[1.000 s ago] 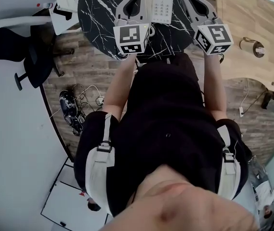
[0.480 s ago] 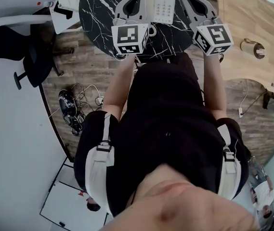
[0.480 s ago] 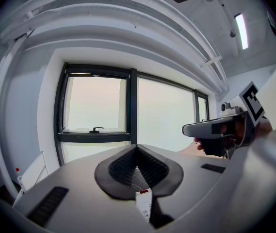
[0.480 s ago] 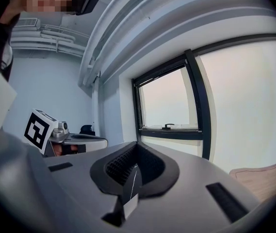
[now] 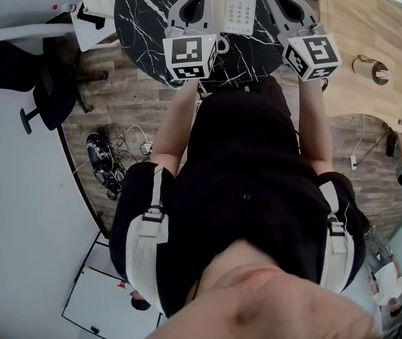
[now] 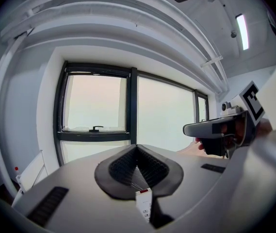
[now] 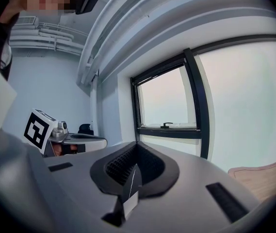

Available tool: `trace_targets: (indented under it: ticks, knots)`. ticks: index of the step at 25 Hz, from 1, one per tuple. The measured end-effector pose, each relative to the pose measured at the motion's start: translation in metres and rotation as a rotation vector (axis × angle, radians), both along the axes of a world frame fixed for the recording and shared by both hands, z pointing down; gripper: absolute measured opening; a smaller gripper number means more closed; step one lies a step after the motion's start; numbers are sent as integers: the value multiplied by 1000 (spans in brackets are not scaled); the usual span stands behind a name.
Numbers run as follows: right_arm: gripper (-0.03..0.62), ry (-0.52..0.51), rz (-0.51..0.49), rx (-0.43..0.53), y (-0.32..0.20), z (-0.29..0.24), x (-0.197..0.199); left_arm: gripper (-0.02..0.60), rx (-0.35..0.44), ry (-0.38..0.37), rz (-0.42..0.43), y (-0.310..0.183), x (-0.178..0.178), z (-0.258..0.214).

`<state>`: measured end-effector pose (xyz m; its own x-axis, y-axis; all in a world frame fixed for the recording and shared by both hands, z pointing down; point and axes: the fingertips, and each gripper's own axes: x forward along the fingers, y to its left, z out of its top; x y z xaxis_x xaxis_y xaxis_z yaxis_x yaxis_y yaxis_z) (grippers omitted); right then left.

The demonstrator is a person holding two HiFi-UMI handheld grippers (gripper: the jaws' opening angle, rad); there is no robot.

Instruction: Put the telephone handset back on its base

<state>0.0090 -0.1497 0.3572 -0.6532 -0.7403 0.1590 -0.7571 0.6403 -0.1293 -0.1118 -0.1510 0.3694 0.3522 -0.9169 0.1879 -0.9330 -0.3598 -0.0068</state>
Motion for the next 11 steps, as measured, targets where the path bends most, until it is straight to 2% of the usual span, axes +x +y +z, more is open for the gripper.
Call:
trace_targets:
  ticks: [11]
  knots:
    - [29,9,-2,-2,-4,1,0,15,-3,0,5,-6,1,2]
